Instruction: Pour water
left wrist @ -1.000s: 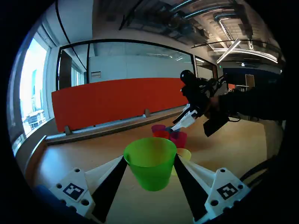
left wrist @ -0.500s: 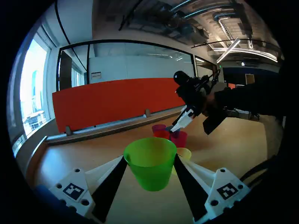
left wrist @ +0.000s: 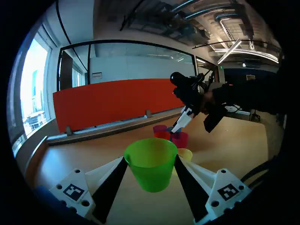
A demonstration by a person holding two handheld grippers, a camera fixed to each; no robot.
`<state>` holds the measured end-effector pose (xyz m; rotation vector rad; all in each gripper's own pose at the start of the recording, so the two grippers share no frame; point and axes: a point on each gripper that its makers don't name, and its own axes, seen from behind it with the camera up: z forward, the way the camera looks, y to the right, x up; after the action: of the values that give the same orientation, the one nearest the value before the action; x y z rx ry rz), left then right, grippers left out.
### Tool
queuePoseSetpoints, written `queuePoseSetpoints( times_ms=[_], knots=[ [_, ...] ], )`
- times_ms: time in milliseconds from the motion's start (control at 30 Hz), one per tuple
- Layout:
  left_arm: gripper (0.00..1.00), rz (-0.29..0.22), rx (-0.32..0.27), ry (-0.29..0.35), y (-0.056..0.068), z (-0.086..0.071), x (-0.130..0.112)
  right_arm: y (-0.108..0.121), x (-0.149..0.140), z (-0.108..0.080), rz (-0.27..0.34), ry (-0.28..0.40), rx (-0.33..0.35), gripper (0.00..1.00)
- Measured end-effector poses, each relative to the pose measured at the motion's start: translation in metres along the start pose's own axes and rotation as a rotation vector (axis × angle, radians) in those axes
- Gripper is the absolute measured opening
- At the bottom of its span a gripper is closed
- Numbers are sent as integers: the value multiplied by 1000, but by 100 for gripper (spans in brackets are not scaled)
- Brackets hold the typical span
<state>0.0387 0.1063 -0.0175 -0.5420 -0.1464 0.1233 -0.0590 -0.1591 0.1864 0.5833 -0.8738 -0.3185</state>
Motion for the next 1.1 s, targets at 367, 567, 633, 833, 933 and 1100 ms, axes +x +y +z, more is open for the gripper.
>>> queuePoseSetpoints(
  times_ms=[367, 567, 633, 833, 933, 1100],
  knots=[
    [87, 5, -1, 0, 2, 0, 2, -2, 2, -1, 62, -61, -5, 100],
    [87, 6, -2, -2, 2, 0, 1, -2, 2, -3, 49, -80, -18, 100],
    [87, 6, -1, -2, 2, 0, 1, -2, 1, -4, 42, -86, -20, 100],
    [87, 7, 0, -3, 2, -1, 0, -2, 0, -5, 43, -97, -22, 100],
    [87, 8, -2, -4, 2, -1, 0, -2, -1, -7, 41, -104, -24, 100],
    [87, 9, -3, -4, 3, 0, 0, -3, -4, -9, 32, -117, -31, 100]
  ],
)
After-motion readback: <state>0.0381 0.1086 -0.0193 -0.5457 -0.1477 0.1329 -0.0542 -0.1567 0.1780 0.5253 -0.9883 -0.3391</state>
